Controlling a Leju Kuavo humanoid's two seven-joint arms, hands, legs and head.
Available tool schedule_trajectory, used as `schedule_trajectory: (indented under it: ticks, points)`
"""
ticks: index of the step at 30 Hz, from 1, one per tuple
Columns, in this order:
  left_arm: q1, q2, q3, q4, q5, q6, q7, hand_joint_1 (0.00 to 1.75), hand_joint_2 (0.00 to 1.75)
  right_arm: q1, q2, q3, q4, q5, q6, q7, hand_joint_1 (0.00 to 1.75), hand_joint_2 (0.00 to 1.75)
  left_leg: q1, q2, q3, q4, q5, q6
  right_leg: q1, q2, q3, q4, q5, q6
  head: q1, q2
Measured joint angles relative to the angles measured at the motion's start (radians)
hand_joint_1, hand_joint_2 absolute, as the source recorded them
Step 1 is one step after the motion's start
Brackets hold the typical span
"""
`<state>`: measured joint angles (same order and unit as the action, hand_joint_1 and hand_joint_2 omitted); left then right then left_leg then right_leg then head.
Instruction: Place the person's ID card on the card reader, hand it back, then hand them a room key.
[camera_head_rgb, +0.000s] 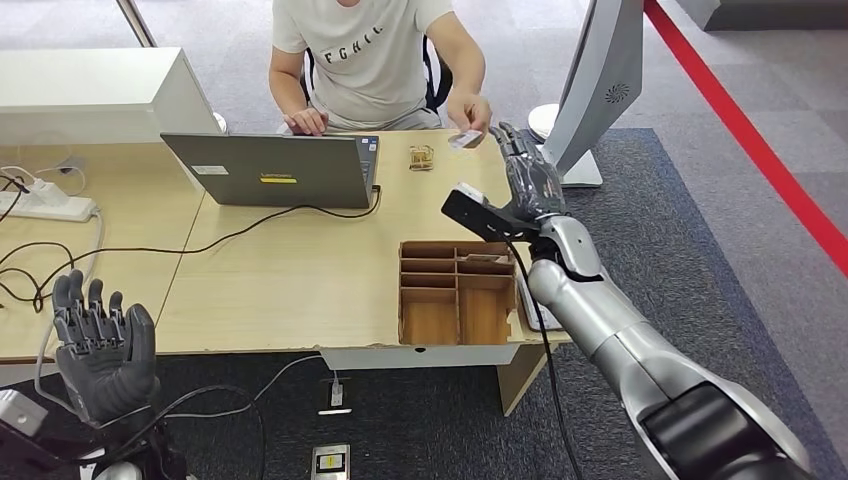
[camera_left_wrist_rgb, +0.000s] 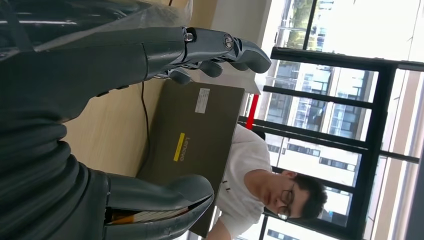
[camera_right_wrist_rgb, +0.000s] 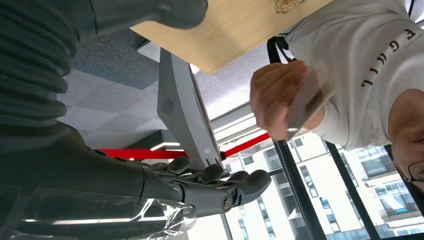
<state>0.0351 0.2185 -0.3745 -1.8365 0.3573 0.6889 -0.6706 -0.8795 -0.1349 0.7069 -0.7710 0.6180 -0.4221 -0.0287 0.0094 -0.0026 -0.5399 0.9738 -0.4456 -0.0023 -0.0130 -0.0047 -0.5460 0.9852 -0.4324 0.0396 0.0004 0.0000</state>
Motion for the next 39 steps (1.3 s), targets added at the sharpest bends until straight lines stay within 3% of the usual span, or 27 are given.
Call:
schedule_trajectory:
  ticks: [8,16,28,32,39]
  points:
    - [0.003,0.001,0.007,0.0,-0.004,0.0,0.004,0.0,1.75,0.038,-0.049,0.003,-0.095,0.01,-0.032,0.028,0.0,1.75,0.0,0.0,0.0,0.0,0.0,0.0,0.0,0.0,0.0,0.0,0.0,0.0,0.0,0.0]
    - [0.015,0.004,0.02,-0.002,-0.017,0.0,0.022,0.0,1.75,0.16,-0.143,-0.027,-0.314,0.031,-0.038,0.101,0.0,1.75,0.0,0.0,0.0,0.0,0.0,0.0,0.0,0.0,0.0,-0.001,0.0,0.0,0.0,0.0]
    - [0.029,0.02,0.024,-0.016,-0.032,0.0,0.054,0.0,1.75,0.425,-0.316,-0.207,-0.746,-0.208,0.092,0.142,0.0,1.75,0.0,0.0,0.0,0.0,0.0,0.0,0.0,0.0,0.0,-0.002,0.0,0.0,0.0,0.0]
    - [0.021,0.026,0.023,-0.016,-0.029,0.0,0.06,0.0,1.75,0.51,-0.351,-0.27,-0.844,-0.327,0.132,0.111,0.0,1.75,0.0,0.0,0.0,0.0,0.0,0.0,0.0,0.0,0.0,-0.001,0.0,0.0,0.0,0.0]
    - [0.014,0.033,0.023,-0.017,-0.028,0.0,0.061,0.0,1.75,0.582,-0.375,-0.32,-0.925,-0.359,0.171,0.084,0.0,1.75,0.0,0.0,0.0,0.0,0.0,0.0,0.0,0.0,0.0,-0.001,0.0,0.0,0.0,0.0]
